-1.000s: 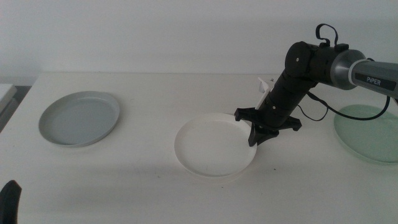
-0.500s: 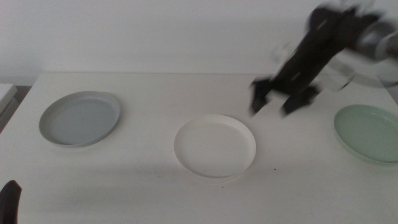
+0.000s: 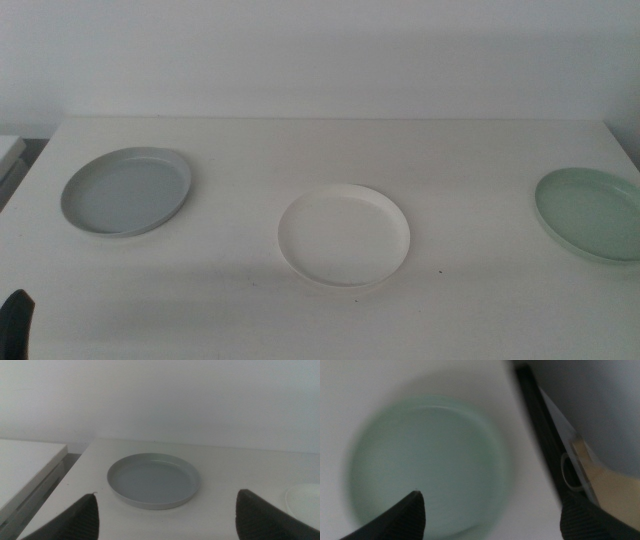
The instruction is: Stack the three bowls on top of each other.
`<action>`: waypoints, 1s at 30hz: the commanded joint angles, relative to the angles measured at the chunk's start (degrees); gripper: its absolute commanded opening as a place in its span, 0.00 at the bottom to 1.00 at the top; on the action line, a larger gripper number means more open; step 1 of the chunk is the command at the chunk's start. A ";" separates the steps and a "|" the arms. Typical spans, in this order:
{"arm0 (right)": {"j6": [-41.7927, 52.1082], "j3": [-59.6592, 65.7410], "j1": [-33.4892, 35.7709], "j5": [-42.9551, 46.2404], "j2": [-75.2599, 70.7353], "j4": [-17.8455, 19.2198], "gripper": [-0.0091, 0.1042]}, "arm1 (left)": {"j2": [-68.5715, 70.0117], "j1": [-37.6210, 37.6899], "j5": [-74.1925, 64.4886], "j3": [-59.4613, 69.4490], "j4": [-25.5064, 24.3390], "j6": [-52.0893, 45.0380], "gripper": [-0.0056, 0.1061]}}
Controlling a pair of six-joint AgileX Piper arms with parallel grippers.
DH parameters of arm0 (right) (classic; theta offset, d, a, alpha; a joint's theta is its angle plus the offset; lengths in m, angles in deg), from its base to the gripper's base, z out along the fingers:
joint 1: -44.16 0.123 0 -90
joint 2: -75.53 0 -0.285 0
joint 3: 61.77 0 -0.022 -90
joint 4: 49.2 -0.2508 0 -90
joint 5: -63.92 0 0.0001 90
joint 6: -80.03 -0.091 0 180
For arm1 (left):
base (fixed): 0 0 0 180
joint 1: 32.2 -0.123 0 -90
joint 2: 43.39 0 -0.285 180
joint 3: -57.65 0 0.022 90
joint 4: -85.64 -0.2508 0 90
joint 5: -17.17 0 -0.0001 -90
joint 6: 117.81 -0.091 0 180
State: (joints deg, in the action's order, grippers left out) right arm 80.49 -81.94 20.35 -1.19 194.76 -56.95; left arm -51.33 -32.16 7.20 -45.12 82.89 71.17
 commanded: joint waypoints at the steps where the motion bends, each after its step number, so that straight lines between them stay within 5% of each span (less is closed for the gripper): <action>1: -0.46 0.99 -2.81 1.83 2.47 -0.25 0.73 | 0.15 0.08 0.80 -0.01 -0.21 0.28 0.89; 20: -0.46 0.99 -0.69 3.43 16.32 -1.14 0.47 | 0.15 0.08 0.80 -0.01 -0.21 0.28 0.89; 30: -0.46 0.99 -0.69 2.98 16.35 -0.71 0.07 | 0.15 0.08 0.80 -0.01 -0.21 0.28 0.89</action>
State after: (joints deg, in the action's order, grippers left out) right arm 80.03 -81.26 19.64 1.63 211.21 -58.73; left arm -51.33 -32.16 7.20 -45.12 82.89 71.17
